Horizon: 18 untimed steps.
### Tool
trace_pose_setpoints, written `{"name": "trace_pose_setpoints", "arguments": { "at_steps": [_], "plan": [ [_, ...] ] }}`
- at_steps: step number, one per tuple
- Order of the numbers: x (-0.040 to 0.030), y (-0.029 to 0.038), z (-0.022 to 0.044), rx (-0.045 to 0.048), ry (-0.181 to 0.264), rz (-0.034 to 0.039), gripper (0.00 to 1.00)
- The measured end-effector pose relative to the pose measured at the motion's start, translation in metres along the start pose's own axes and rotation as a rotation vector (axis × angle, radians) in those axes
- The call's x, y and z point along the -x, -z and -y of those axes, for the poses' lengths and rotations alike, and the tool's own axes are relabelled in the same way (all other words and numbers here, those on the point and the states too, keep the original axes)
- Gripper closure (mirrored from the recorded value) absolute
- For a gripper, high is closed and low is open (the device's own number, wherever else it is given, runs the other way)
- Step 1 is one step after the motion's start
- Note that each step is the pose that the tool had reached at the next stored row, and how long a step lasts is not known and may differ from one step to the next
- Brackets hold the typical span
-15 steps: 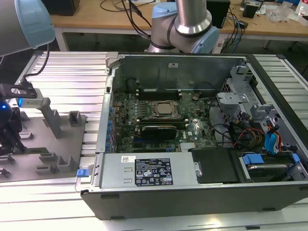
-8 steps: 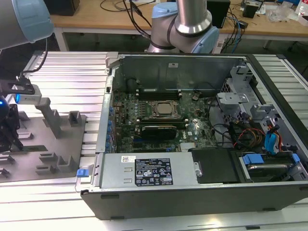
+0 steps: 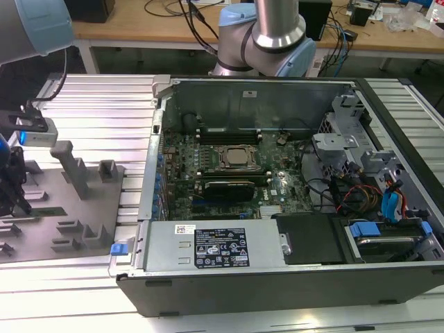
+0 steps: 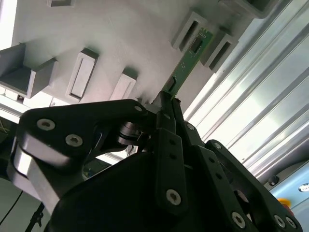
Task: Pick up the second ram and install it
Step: 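Pick up the second ram and move it above second insertion slot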
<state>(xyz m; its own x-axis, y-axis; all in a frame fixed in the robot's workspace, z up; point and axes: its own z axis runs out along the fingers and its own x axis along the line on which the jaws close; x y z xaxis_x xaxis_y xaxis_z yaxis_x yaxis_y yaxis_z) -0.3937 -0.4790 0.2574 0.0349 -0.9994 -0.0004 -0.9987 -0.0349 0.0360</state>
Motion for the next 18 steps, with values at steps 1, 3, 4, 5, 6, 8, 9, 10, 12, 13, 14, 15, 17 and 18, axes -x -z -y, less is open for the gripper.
{"name": "trace_pose_setpoints", "arguments": {
  "at_steps": [1, 3, 4, 5, 6, 8, 9, 10, 12, 13, 14, 15, 17, 18],
  "plan": [
    [0.0000, 0.0011, 0.0000, 0.0000, 0.000, 0.0001, 0.87],
    [0.0000, 0.0029, -0.0001, 0.0000, 0.000, 0.0000, 0.87],
    [0.0000, 0.0058, -0.0002, 0.0000, 0.000, 0.0000, 0.87],
    [0.0000, 0.0066, -0.0002, 0.0000, 0.000, 0.0000, 0.87],
    [0.0000, 0.0078, -0.0002, 0.0000, 0.000, -0.0001, 0.87],
    [0.0000, 0.0112, -0.0004, 0.0000, 0.000, 0.0000, 0.87],
    [0.0000, 0.0179, -0.0006, 0.0000, 0.000, 0.0000, 0.87],
    [0.0000, 0.0321, -0.0012, 0.0000, 0.000, 0.0000, 0.87],
    [0.0000, 0.0386, -0.0014, 0.0000, 0.000, 0.0000, 0.87],
    [0.0000, 0.0396, -0.0014, 0.0000, 0.000, 0.0000, 0.87],
    [0.0000, 0.0408, -0.0015, 0.0001, 0.000, 0.0000, 0.87],
    [0.0000, 0.0433, -0.0016, -0.0001, 0.000, 0.0000, 0.87],
    [0.0000, 0.0467, -0.0017, 0.0000, 0.000, 0.0000, 0.87],
    [0.0000, 0.0483, -0.0017, 0.0000, 0.000, 0.0000, 0.87]
  ]
}}
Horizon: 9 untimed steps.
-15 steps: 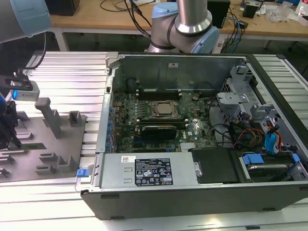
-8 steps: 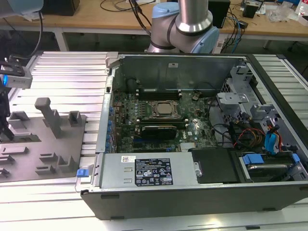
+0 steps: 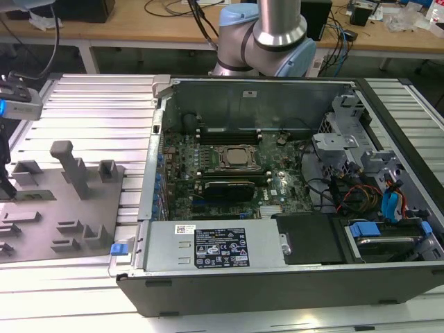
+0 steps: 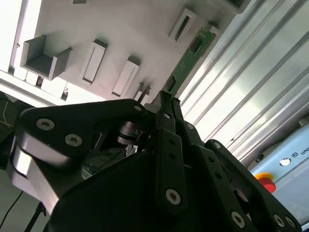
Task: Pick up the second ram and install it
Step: 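Pick up the second ram and move it above second insertion slot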
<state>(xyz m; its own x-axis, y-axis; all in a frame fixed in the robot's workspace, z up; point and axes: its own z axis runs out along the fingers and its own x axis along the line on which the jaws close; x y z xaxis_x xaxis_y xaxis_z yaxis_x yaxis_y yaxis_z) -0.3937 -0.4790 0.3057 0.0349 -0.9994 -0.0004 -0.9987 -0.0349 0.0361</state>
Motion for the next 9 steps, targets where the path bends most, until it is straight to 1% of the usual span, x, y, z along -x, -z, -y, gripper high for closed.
{"name": "trace_pose_setpoints", "arguments": {
  "at_steps": [1, 2, 9],
  "plan": [
    [0.0000, 0.0019, -0.0001, 0.0000, 0.000, 0.0000, 0.87],
    [0.0000, 0.0091, -0.0003, 0.0000, 0.000, 0.0000, 0.87],
    [0.0000, 0.0226, -0.0008, 0.0000, 0.000, 0.0000, 0.87]
  ]
}}
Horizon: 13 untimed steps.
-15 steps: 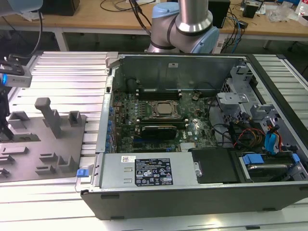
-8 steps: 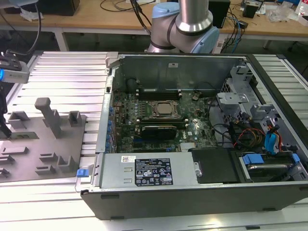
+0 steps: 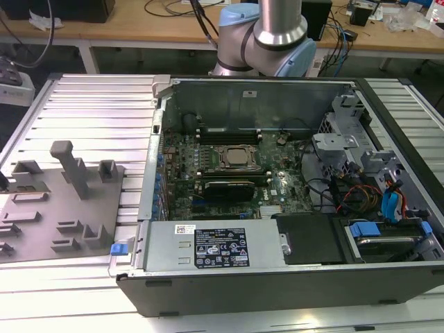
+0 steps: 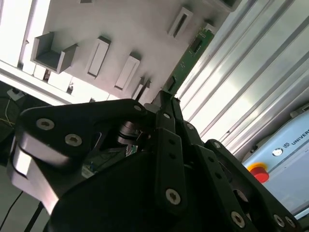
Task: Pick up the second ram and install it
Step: 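Pick up the second ram and move it above second insertion slot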
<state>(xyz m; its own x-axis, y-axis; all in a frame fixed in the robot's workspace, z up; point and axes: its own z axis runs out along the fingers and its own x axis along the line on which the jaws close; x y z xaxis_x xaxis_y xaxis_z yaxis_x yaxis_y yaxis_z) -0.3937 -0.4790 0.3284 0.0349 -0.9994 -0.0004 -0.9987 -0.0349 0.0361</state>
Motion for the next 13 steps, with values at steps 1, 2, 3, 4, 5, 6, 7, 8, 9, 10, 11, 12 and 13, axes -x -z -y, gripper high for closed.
{"name": "trace_pose_setpoints", "arguments": {
  "at_steps": [1, 2, 3, 4, 5, 6, 7, 8, 9, 10, 11, 12, 13],
  "plan": [
    [0.0000, 0.0015, -0.0001, 0.0000, 0.000, 0.0000, 0.87],
    [0.0000, 0.0041, -0.0002, 0.0000, 0.000, 0.0000, 0.87],
    [0.0000, 0.0079, -0.0003, 0.0000, 0.000, 0.0000, 0.87],
    [0.0000, 0.0100, -0.0003, 0.0000, 0.000, 0.0000, 0.87],
    [0.0000, 0.0114, -0.0004, 0.0000, 0.000, 0.0000, 0.87],
    [0.0000, 0.0144, -0.0005, 0.0000, 0.000, 0.0000, 0.87],
    [0.0001, 0.0178, -0.0006, 0.0000, 0.000, 0.0000, 0.87],
    [0.0001, 0.0201, -0.0007, 0.0000, 0.000, 0.0000, 0.87],
    [0.0001, 0.0219, -0.0007, 0.0000, 0.000, 0.0000, 0.87],
    [0.0002, 0.0250, -0.0009, 0.0000, 0.000, 0.0000, 0.87],
    [0.0002, 0.0281, -0.0010, 0.0000, 0.000, 0.0000, 0.87],
    [0.0002, 0.0318, -0.0011, 0.0000, 0.000, 0.0000, 0.87],
    [0.0003, 0.0342, -0.0012, 0.0000, 0.000, 0.0000, 0.87]
  ]
}}
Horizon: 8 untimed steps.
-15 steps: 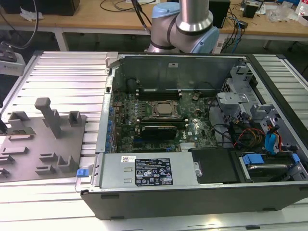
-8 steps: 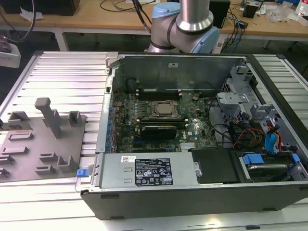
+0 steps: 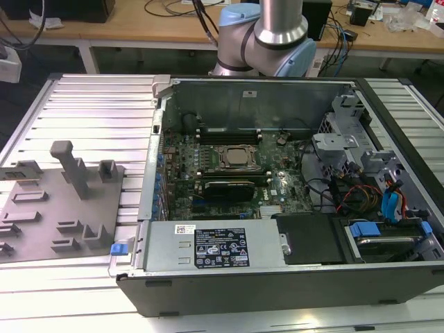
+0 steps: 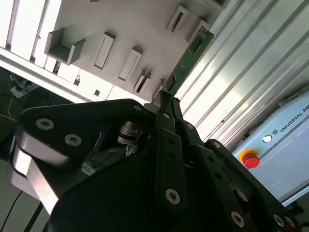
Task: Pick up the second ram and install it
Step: 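Pick up the second ram and move it above second insertion slot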
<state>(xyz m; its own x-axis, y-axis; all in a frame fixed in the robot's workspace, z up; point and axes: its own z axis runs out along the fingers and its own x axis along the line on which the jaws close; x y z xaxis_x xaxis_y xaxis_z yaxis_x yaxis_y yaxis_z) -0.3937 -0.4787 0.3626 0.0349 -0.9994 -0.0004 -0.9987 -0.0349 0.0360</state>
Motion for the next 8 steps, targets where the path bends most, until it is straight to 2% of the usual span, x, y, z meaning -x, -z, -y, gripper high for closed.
{"name": "trace_pose_setpoints", "arguments": {
  "at_steps": [4, 7, 8],
  "plan": [
    [0.0004, 0.0220, -0.0008, 0.0001, 0.000, 0.0000, 0.87],
    [0.0014, 0.0347, -0.0012, 0.0000, 0.000, 0.0000, 0.87],
    [0.0020, 0.0371, -0.0014, 0.0000, 0.000, 0.0000, 0.87]
  ]
}}
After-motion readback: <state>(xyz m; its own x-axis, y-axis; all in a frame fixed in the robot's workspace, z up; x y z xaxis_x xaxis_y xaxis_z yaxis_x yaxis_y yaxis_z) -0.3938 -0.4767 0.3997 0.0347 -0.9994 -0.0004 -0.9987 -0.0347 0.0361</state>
